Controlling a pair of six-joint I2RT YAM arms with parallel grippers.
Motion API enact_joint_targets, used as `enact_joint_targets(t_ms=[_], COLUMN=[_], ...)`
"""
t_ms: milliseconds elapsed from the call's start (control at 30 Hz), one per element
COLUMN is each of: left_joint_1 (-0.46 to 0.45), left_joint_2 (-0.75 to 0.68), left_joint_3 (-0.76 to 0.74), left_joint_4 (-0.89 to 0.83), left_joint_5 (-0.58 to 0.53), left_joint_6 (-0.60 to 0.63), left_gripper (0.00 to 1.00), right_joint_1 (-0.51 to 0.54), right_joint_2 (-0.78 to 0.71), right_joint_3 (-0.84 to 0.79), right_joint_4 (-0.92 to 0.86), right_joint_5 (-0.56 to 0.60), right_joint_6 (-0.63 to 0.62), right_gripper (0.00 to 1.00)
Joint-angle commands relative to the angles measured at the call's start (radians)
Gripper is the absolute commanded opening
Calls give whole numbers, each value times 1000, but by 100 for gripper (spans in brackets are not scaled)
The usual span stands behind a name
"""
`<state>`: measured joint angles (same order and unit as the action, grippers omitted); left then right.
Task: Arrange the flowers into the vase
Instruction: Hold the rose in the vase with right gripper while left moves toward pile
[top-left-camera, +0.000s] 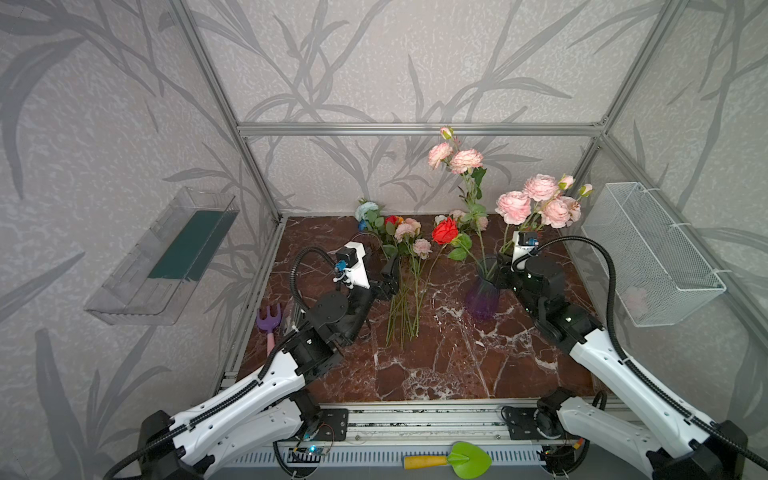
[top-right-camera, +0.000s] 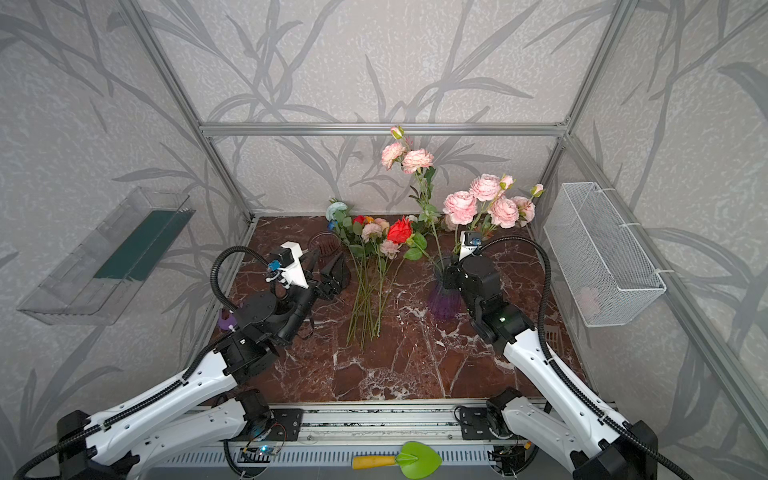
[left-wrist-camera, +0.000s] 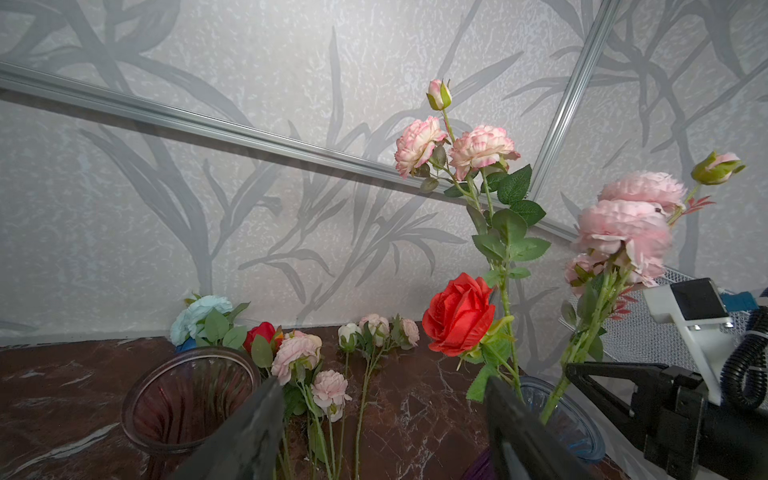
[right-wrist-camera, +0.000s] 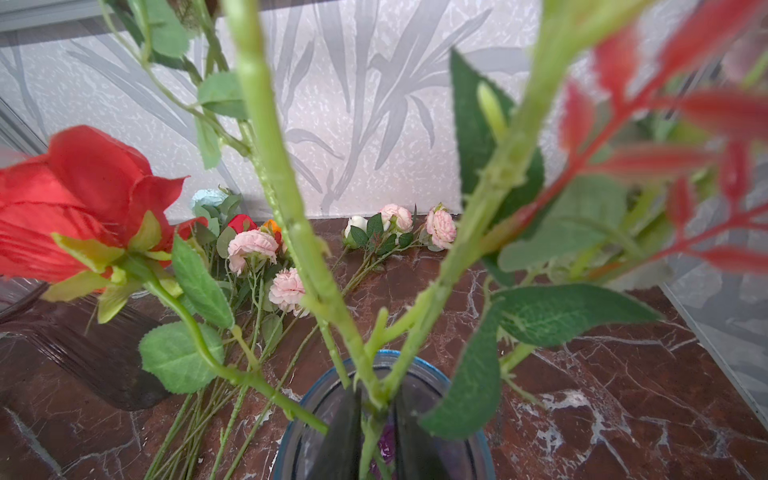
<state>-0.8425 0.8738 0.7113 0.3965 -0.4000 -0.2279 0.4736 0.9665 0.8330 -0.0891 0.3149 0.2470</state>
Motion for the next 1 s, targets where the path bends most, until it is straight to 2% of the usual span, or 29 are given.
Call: enact_joint_targets(t_ms=[0,300,500,733,833,967], left_joint_1=[-1,-1,-1,0,0,2], left_joint_2=[0,16,47,118,161,199], left_joint_3=[-9,-9,2,64,86,108], left_joint_4=[8,6,-18,-132,-166,-196], left_joint_5=[-20,-23,-26,-4,-13,-9], left_joint_6=[-5,-5,-14,-26,-28,-28], left_gripper=[76,76,77,79,79,79], right_joint_1=[-3,-2,-1,0,0,0], right_joint_2=[-18,-43,-74,-113,-120,-124], right_joint_3=[-5,5,21,52,54,69], right_joint_4=[4,-12,-35,-78,-95,-131], right_joint_5=[-14,-24,-53,-59,-63,-65], right_joint_6=[9,6,5,2,8,2], right_gripper=[19,21,32,38,46,47])
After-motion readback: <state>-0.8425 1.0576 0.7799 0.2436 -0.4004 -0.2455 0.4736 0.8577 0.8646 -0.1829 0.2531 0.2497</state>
